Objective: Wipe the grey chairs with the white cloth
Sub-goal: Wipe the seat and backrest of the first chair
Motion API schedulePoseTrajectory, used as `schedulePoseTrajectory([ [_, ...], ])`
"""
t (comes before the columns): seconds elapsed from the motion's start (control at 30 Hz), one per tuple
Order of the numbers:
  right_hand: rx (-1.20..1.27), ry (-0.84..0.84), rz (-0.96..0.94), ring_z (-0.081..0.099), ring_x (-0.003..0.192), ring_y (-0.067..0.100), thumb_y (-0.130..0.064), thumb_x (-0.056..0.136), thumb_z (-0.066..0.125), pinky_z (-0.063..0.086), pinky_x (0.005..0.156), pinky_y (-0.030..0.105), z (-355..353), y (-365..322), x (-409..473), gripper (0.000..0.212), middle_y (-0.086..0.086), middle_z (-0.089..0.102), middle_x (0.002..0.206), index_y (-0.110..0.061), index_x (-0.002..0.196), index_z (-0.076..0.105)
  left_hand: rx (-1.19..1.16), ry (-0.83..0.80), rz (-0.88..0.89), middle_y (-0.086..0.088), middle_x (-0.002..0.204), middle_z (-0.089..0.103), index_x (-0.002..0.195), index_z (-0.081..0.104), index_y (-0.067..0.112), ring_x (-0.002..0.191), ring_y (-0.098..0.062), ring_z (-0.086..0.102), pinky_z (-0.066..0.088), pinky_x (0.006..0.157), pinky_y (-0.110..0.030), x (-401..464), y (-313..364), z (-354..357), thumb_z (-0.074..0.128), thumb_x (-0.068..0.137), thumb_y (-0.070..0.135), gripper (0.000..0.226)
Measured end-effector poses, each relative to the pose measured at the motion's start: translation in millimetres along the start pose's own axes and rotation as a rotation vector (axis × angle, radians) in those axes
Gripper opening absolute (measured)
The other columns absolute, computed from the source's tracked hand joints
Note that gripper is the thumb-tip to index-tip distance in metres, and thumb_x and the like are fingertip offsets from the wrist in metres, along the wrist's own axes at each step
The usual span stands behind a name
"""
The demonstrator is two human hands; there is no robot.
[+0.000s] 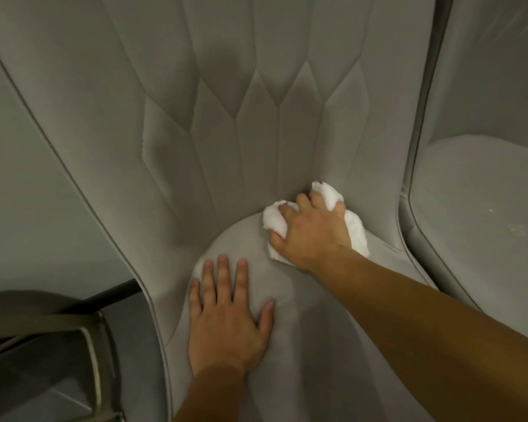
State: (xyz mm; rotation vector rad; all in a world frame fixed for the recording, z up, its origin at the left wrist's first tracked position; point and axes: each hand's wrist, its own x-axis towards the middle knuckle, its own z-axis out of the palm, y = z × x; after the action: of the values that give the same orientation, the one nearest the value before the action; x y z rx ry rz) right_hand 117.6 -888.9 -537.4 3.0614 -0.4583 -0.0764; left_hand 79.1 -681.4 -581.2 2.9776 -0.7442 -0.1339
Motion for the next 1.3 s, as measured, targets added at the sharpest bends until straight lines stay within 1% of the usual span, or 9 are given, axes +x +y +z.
schedulePoseTrajectory([
  [0.1,0.007,0.018,0.115,0.032,0.130,0.026,-0.066,0.092,0.027,0.029,0.099,0.061,5.5,-10.4,-4.9,0.067,0.001,0.046,0.134,-0.028,0.144,0.046,-0.004,-0.001,-0.006,-0.013,0.163,0.018,0.155,0.027,0.021,0.151,-0.033,0.009,0.015,0.119,-0.055,0.8,-0.4,-0.4,0.031,0.090,0.069,0.082],
  [0.2,0.069,0.098,0.180,0.038,0.126,0.028,-0.066,0.087,0.033,0.033,0.095,0.059,15.9,-18.8,-6.2,0.067,0.002,0.051,0.129,-0.026,0.135,0.056,-0.008,-0.003,0.001,-0.014,0.163,0.017,0.155,0.026,0.020,0.151,-0.034,0.008,0.013,0.119,-0.055,0.3,-1.0,0.3,0.032,0.089,0.069,0.082],
  [0.3,0.160,0.219,0.103,0.045,0.127,0.032,-0.062,0.083,0.047,0.036,0.095,0.058,24.6,-8.4,-9.4,0.060,0.001,0.060,0.127,-0.025,0.127,0.065,-0.012,-0.011,0.004,-0.014,0.163,0.017,0.156,0.024,0.020,0.151,-0.034,0.008,0.014,0.119,-0.056,2.3,0.0,-0.2,0.035,0.088,0.068,0.083],
  [0.37,0.182,0.248,0.028,0.048,0.127,0.032,-0.059,0.081,0.054,0.037,0.096,0.059,26.3,-1.1,-8.1,0.058,0.000,0.062,0.128,-0.026,0.127,0.066,-0.009,-0.013,0.000,-0.014,0.163,0.018,0.155,0.026,0.020,0.151,-0.034,0.009,0.015,0.118,-0.056,2.6,0.5,-0.4,0.036,0.088,0.068,0.084],
  [0.5,0.178,0.219,-0.092,0.050,0.126,0.029,-0.059,0.079,0.056,0.035,0.093,0.059,23.1,6.8,-7.4,0.059,-0.003,0.061,0.130,-0.030,0.130,0.063,-0.013,-0.035,-0.004,-0.013,0.163,0.016,0.156,0.025,0.020,0.151,-0.034,0.009,0.016,0.118,-0.057,3.1,-1.7,-3.4,0.034,0.088,0.069,0.085],
  [0.57,0.166,0.192,-0.100,0.050,0.126,0.028,-0.060,0.079,0.055,0.034,0.093,0.059,21.3,7.8,-6.3,0.060,-0.002,0.061,0.130,-0.030,0.131,0.063,-0.002,-0.047,-0.011,-0.013,0.163,0.015,0.156,0.024,0.020,0.151,-0.035,0.008,0.016,0.118,-0.057,3.5,0.1,-4.3,0.034,0.088,0.070,0.085],
  [0.87,0.129,0.015,0.007,0.046,0.126,0.029,-0.067,0.079,0.045,0.034,0.095,0.061,12.5,-0.1,2.1,0.068,0.001,0.059,0.127,-0.029,0.134,0.058,0.014,-0.079,0.008,-0.016,0.163,0.016,0.155,0.028,0.015,0.150,-0.039,0.012,0.016,0.117,-0.059,5.6,-0.1,-4.8,0.040,0.086,0.067,0.087],
  [1.07,0.102,-0.007,0.055,0.047,0.124,0.030,-0.068,0.079,0.042,0.035,0.096,0.065,6.6,-7.6,2.7,0.071,0.004,0.061,0.126,-0.026,0.133,0.060,-0.002,-0.095,0.013,-0.016,0.163,0.015,0.154,0.028,0.014,0.150,-0.039,0.011,0.016,0.117,-0.059,5.9,0.0,-5.3,0.044,0.085,0.066,0.088],
  [1.3,0.035,-0.044,0.103,0.042,0.126,0.029,-0.069,0.082,0.036,0.034,0.095,0.062,4.0,-17.4,1.6,0.074,0.005,0.059,0.131,-0.025,0.138,0.056,-0.029,-0.076,0.019,-0.016,0.163,0.016,0.154,0.029,0.013,0.150,-0.039,0.012,0.015,0.117,-0.060,4.9,-1.6,-4.0,0.042,0.085,0.066,0.088],
])
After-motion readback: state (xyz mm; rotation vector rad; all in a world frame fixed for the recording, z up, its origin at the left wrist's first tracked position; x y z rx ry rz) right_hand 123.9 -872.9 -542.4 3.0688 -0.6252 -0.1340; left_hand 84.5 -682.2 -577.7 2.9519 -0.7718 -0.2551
